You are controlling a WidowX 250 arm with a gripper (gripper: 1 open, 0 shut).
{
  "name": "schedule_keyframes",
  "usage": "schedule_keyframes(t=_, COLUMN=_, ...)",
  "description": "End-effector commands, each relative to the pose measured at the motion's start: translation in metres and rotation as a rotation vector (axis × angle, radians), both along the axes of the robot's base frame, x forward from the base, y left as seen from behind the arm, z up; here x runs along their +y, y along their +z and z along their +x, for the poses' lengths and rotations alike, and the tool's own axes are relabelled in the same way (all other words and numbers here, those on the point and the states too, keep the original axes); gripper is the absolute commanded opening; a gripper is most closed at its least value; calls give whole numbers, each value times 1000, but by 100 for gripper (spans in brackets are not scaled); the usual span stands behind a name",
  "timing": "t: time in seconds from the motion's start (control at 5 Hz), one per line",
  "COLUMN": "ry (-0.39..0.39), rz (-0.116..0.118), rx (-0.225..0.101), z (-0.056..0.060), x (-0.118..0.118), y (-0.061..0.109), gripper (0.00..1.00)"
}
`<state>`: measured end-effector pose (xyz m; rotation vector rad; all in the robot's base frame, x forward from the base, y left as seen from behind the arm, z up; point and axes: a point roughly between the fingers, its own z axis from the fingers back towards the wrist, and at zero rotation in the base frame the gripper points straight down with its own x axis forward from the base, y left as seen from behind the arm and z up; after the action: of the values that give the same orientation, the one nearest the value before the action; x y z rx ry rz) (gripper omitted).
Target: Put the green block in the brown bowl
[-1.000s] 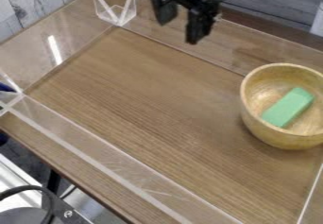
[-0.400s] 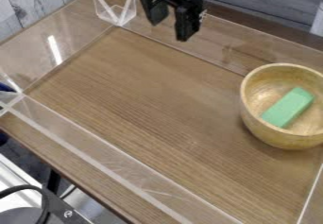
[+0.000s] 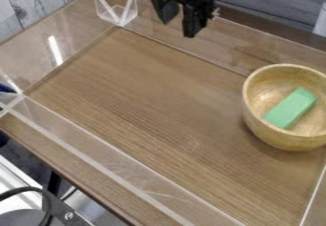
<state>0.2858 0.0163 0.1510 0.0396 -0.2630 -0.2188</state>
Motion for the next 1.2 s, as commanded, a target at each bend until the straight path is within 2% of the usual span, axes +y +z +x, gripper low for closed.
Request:
schedule_keyframes(t=0.0, ry=4, rz=-33, rx=5, z=-1, x=12, y=10, gripper=100)
schedule_keyframes(t=0.2, ry=12, rz=-75, rx=67, z=-8, x=27, y=6, gripper=100)
schedule_keyframes(t=0.4, ry=-29, rz=-63, rx=47, z=11, x=21, y=3, gripper=100)
schedule_keyframes(t=0.8, ry=-129, rz=-64, rx=20, z=9, x=-8, y=14, gripper=100)
schedule_keyframes(t=1.0, ry=-83, rz=-27, rx=-23, z=-6, x=4, y=34, gripper=100)
